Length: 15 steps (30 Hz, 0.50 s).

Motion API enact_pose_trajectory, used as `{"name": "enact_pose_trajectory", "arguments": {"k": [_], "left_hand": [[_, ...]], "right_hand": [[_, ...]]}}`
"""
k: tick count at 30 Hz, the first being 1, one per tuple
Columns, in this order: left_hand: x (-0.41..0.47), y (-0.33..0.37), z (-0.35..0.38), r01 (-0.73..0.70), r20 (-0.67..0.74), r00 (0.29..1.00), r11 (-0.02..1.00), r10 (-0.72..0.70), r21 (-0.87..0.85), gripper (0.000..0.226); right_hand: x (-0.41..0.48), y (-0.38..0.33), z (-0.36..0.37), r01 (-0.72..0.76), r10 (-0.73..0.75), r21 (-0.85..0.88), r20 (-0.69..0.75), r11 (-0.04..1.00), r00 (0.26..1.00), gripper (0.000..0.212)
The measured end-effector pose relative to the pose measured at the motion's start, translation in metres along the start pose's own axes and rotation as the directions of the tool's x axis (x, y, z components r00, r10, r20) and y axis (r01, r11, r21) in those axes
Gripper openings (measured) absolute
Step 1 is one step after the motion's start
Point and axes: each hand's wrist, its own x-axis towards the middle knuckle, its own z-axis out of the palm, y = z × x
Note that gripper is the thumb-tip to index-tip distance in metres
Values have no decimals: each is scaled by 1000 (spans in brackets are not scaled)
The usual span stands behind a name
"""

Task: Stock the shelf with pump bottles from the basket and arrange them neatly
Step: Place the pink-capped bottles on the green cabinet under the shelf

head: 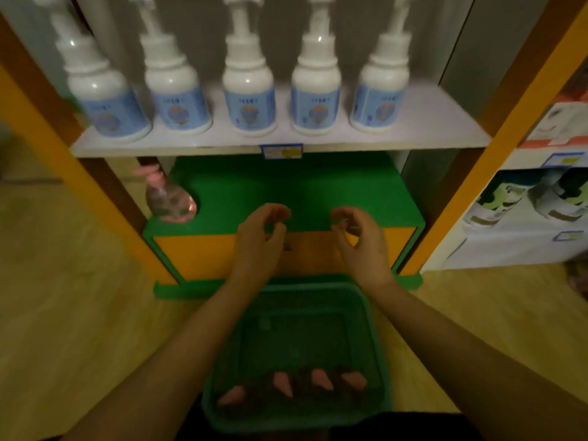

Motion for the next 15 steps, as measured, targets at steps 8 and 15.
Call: {"name": "enact_pose_trajectory", "arguments": {"k": [8, 15], "left_hand": [[-87, -91, -18, 270, 167, 938, 943, -303, 196, 28], [-167, -161, -23, 498, 465, 569, 734, -678, 461, 49]], "right_hand": [[-105, 39, 65, -210, 221, -74, 225, 975, 949, 18], [-188, 80, 117, -233, 451, -413, 580, 881, 678, 61]]}}
